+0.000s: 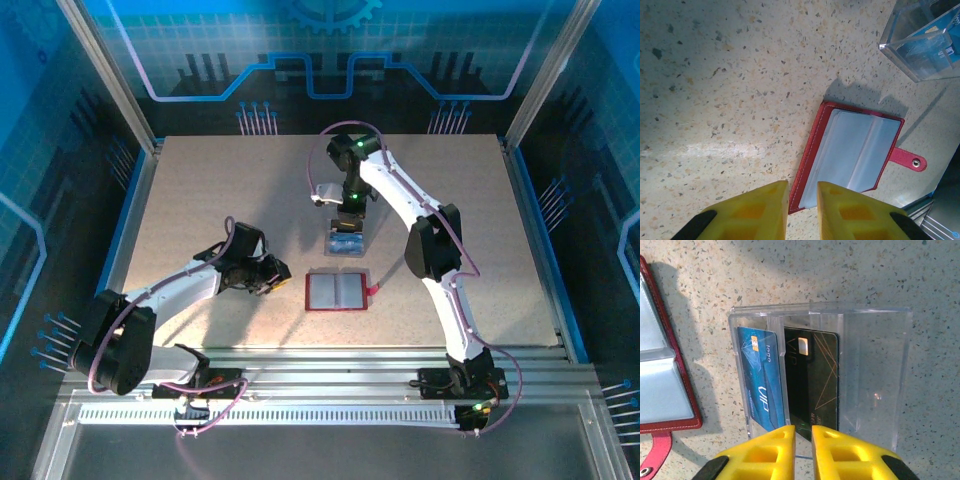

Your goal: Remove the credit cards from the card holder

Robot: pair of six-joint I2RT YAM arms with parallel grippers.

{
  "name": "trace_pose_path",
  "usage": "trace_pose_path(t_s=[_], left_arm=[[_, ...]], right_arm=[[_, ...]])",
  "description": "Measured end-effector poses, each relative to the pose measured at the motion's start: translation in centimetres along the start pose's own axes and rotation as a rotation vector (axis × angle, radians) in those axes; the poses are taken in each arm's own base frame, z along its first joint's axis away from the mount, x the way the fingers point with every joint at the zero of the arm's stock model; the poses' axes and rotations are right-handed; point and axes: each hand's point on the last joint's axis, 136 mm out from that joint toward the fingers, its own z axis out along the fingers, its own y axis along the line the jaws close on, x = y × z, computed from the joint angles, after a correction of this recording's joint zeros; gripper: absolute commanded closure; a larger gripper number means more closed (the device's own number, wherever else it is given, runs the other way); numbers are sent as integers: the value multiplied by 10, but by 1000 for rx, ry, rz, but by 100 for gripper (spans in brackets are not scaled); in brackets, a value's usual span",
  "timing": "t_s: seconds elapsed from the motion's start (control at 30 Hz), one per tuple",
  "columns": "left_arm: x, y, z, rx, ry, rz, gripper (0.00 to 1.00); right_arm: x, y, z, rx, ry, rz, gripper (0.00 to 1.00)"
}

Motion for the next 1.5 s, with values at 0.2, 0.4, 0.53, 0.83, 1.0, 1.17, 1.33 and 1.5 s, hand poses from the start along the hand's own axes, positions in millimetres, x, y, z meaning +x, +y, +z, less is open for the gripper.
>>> trace_pose_path(t_s=[0.2, 0.4, 0.53, 0.83, 1.0, 1.17, 1.33, 1.5], left_arm=[[0, 1, 1, 1, 0, -1, 77], [2, 3, 3, 7, 5, -1, 77], [2, -1, 4, 26, 10, 2, 77], [7, -2, 19, 32, 52, 8, 77], [16, -1, 31, 19, 85, 24, 78], [25, -2, 41, 10, 115, 41, 81], [26, -8, 48, 21, 122, 41, 87], [28, -17, 53, 36, 128, 63, 89]], right_arm=[[0, 1, 1, 5, -5, 29, 80], [0, 16, -11, 15, -26, 68, 79], [-6, 33, -19, 13, -70, 108, 79], [-22, 75, -16, -10, -193, 258, 79], [-19, 85, -14, -10, -264, 405, 79], [-14, 93, -12, -5, -340, 555, 82], [-14, 103, -10, -32, -432, 707, 85], [-14, 117, 0, -108, -499, 843, 86]])
